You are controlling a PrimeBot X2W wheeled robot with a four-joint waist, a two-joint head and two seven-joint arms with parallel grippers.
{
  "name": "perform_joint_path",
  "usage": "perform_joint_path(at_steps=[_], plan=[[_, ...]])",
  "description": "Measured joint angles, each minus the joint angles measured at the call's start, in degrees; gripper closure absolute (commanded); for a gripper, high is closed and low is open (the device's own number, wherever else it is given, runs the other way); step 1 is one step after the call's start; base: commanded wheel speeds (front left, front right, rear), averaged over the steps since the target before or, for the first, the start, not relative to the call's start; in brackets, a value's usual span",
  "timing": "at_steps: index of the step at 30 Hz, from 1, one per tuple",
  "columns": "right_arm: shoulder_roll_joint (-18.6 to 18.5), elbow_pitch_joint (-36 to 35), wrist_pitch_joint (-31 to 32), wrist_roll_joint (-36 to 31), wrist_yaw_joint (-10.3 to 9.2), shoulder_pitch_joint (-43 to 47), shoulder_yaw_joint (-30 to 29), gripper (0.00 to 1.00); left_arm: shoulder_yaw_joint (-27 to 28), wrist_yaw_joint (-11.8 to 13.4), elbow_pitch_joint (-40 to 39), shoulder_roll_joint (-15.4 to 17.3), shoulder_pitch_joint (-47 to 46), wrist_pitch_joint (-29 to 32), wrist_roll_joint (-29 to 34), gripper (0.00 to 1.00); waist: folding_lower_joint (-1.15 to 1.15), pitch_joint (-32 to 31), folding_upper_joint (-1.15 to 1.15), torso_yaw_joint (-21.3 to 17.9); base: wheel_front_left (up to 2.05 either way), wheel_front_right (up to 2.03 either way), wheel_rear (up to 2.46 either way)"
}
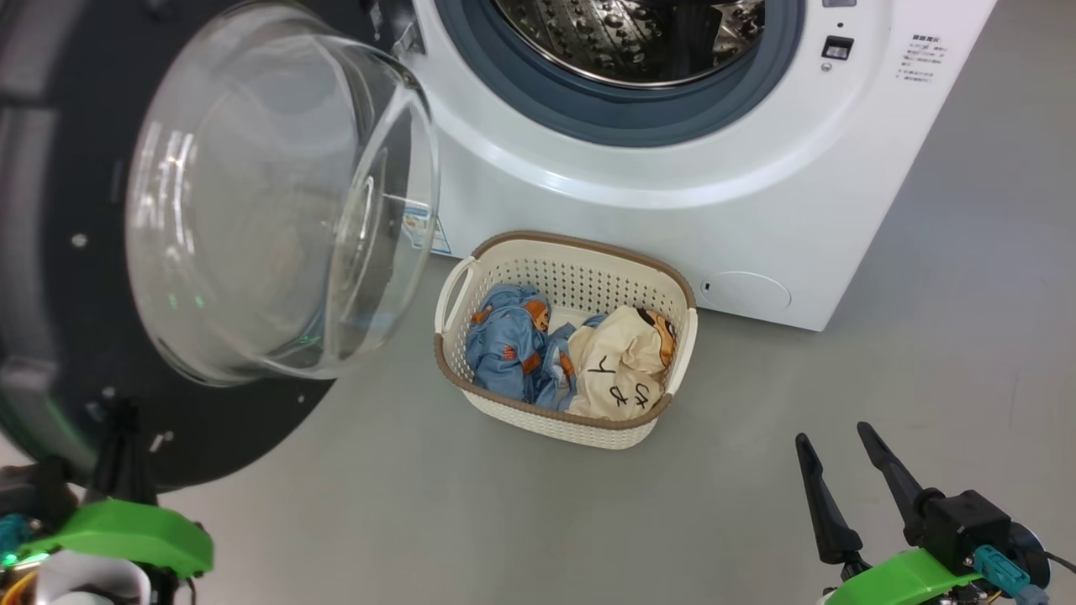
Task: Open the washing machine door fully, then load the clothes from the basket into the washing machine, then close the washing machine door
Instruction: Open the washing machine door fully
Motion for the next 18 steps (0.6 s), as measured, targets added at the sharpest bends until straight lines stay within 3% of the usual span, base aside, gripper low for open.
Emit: perform_joint_path(at_steps=[18], plan=[[-1.82,-0.80,0.08,-0.57,0.00,-0.98,0.29,0.00,12.10,-3.96,12.45,1.76,-7.79,-0.08,0.87,1.00,0.00,2.99,0.00,-1.49,0.00,0.00,0.00]])
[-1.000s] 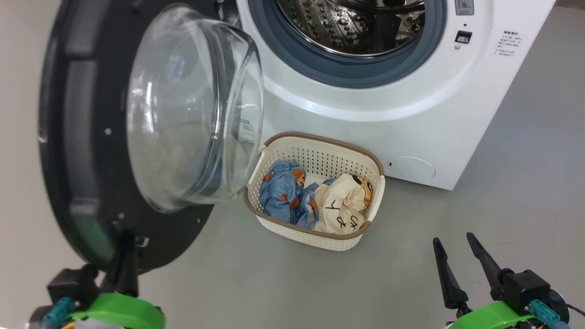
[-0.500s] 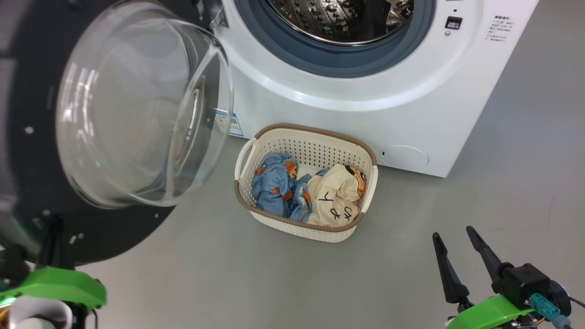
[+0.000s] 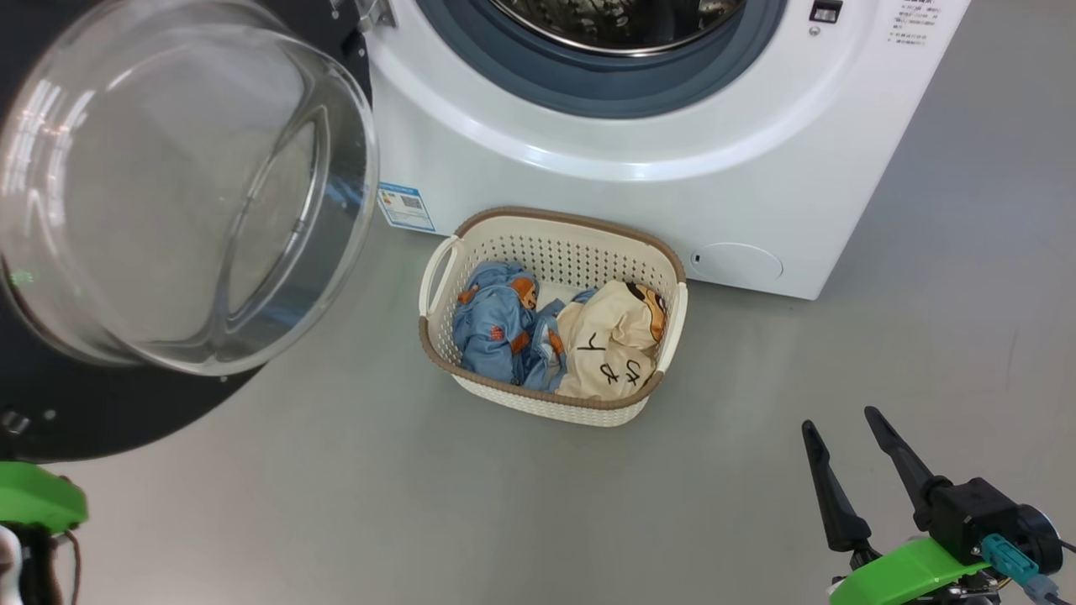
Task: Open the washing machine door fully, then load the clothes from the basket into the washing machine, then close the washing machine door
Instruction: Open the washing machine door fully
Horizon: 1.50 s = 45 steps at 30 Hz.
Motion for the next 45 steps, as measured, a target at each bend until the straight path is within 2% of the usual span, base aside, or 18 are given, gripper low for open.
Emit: perform_joint_path(at_steps=[13,26,33,38,45], plan=[[-0.31,-2.00,1.38,-0.83,0.00,-1.31,-0.05,0.00,7.81,-4.99,7.83,-0.31,-5.70,-0.01,4.14,1.00,0.00,2.51,0.00,-0.84,0.00,0.00,0.00],[-1.37,-2.50,2.13,-1.21,0.00,-2.50,0.33,0.00,14.75,-7.66,10.16,-2.10,-8.47,-0.01,9.58,1.00,0.00,3.17,0.00,-1.71,0.00,0.00,0.00],[-0.55,-1.62,1.92,-1.20,0.00,-2.47,0.31,0.00,16.99,-8.84,4.71,-4.72,-7.98,-0.03,13.56,1.00,0.00,1.84,0.00,-1.84,0.00,0.00,0.00],[0.18,-0.74,1.30,-1.18,0.00,-2.30,0.56,0.00,18.56,-9.79,-1.38,-6.59,-4.93,-0.43,15.60,1.00,0.00,0.51,0.00,-2.28,0.00,0.00,0.00],[0.86,-0.03,0.46,-0.73,0.00,-1.97,1.58,0.00,18.12,-11.44,-12.29,-10.98,-0.17,-0.43,18.29,1.00,0.00,-1.83,0.00,-3.79,0.00,0.00,0.00]])
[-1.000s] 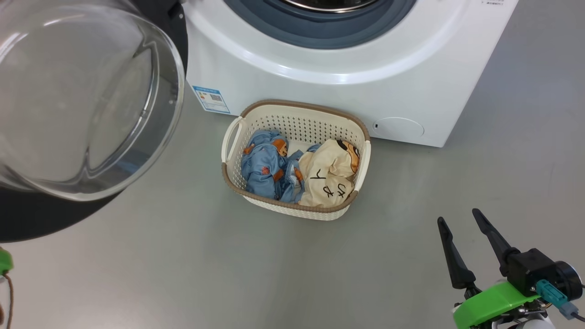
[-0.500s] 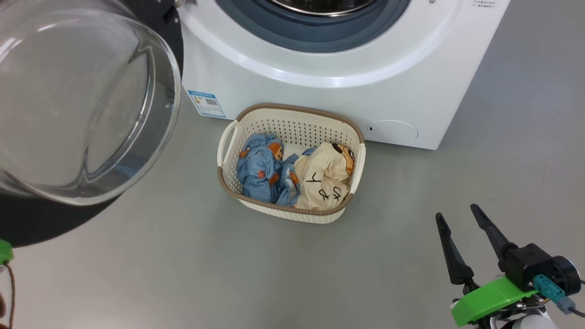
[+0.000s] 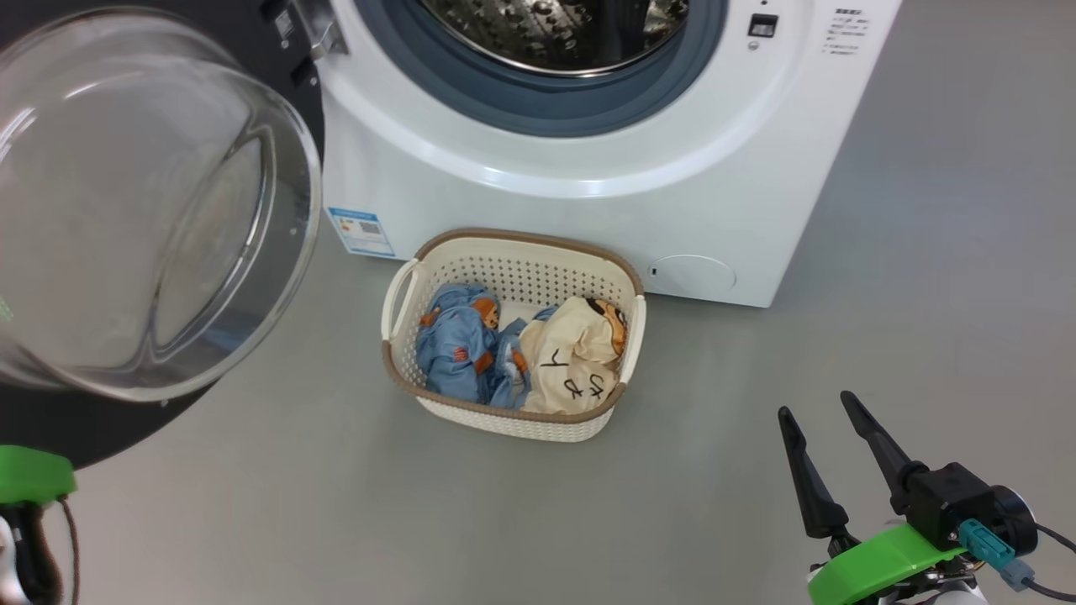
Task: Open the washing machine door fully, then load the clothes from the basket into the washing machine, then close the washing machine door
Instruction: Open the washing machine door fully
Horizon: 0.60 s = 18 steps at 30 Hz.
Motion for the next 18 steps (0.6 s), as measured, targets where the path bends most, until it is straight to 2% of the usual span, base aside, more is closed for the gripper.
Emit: perform_joint_path(at_steps=[4,18], plan=[[0.45,0.03,-0.46,0.24,0.00,0.01,0.26,0.00,-0.38,-0.16,-4.65,-2.00,2.14,0.00,0.26,1.00,0.00,-0.85,0.00,-1.50,0.00,0.00,0.00],[1.30,-1.80,-0.54,0.80,0.00,0.14,1.76,0.00,-3.45,-0.65,-12.23,-3.48,10.63,0.10,1.72,1.00,0.00,-3.34,0.00,-8.84,0.00,0.00,0.00]])
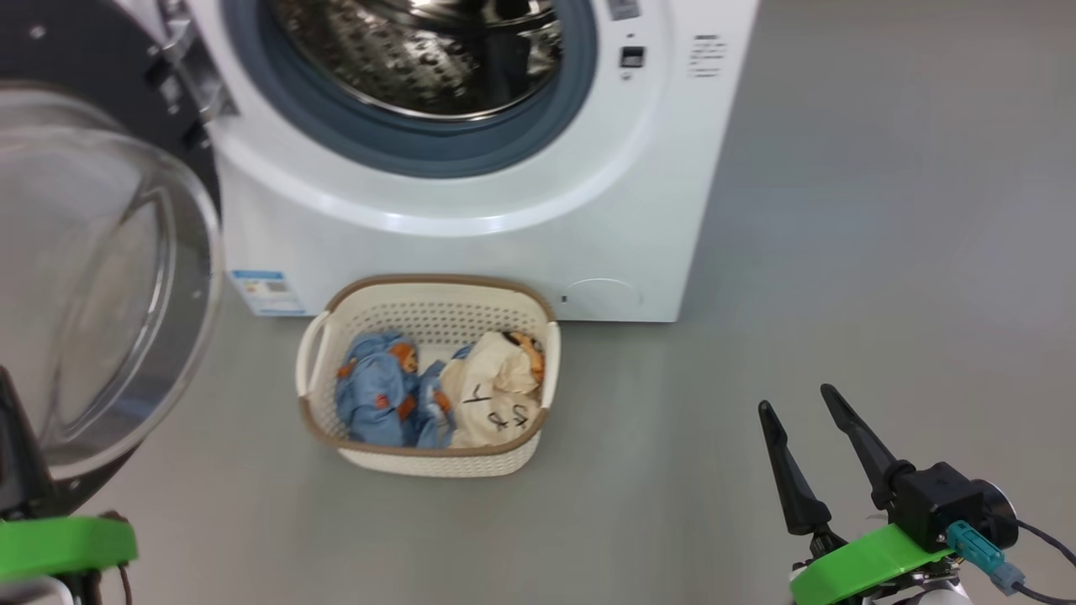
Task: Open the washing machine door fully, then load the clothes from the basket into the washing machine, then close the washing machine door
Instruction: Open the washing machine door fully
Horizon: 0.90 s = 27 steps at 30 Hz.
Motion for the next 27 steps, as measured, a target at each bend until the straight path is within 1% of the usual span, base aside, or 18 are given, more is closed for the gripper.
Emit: perform_joint_path(at_steps=[6,9,12,13,14,15,16,21,27], plan=[[0.08,-1.19,0.00,0.13,0.00,0.29,0.04,0.00,-1.48,0.01,-1.20,-0.58,2.79,0.74,0.13,1.00,0.00,-0.91,0.00,-4.12,0.00,0.00,0.00],[0.11,-1.74,0.00,0.35,0.00,1.61,0.13,0.00,-1.53,0.62,-2.08,-1.14,3.80,0.92,0.15,1.00,0.00,-1.34,0.00,-6.10,0.00,0.00,0.00],[0.22,-2.22,0.00,0.62,0.00,2.20,0.29,0.00,-1.79,0.59,-2.68,-1.38,5.67,0.92,0.18,1.00,0.00,-1.69,0.00,-8.01,0.00,0.00,0.00],[0.23,-2.38,0.00,0.62,0.00,2.20,0.34,0.00,-1.93,0.59,-2.82,-1.42,6.35,0.93,0.19,0.87,0.00,-1.77,0.00,-8.64,0.00,0.00,0.00],[0.27,-2.48,0.00,0.62,0.00,2.19,0.40,0.00,-2.07,0.60,-3.00,-1.47,7.01,0.94,0.19,0.63,0.00,-1.83,0.00,-9.24,0.00,0.00,0.00],[0.30,-2.56,0.00,0.63,0.00,2.19,0.42,0.00,-2.22,0.62,-3.14,-1.57,7.61,0.94,0.19,0.36,0.00,-1.88,0.00,-9.84,0.00,0.00,0.00],[0.30,-2.69,0.00,0.64,0.00,2.21,0.41,0.00,-2.53,0.67,-3.35,-1.67,8.23,0.94,0.18,0.00,0.00,-1.91,0.00,-10.40,0.00,0.00,0.00],[0.31,-3.28,0.00,0.71,0.00,2.32,0.27,0.00,-4.20,1.00,-3.58,-2.15,10.25,1.25,0.16,0.00,0.00,-1.90,0.00,-12.16,0.00,0.00,0.00],[0.40,-3.33,0.00,0.70,0.00,3.65,0.16,0.00,-5.94,1.01,-3.58,-2.40,12.51,1.69,0.03,0.00,0.00,-2.22,0.00,-11.75,0.00,0.00,0.00]])
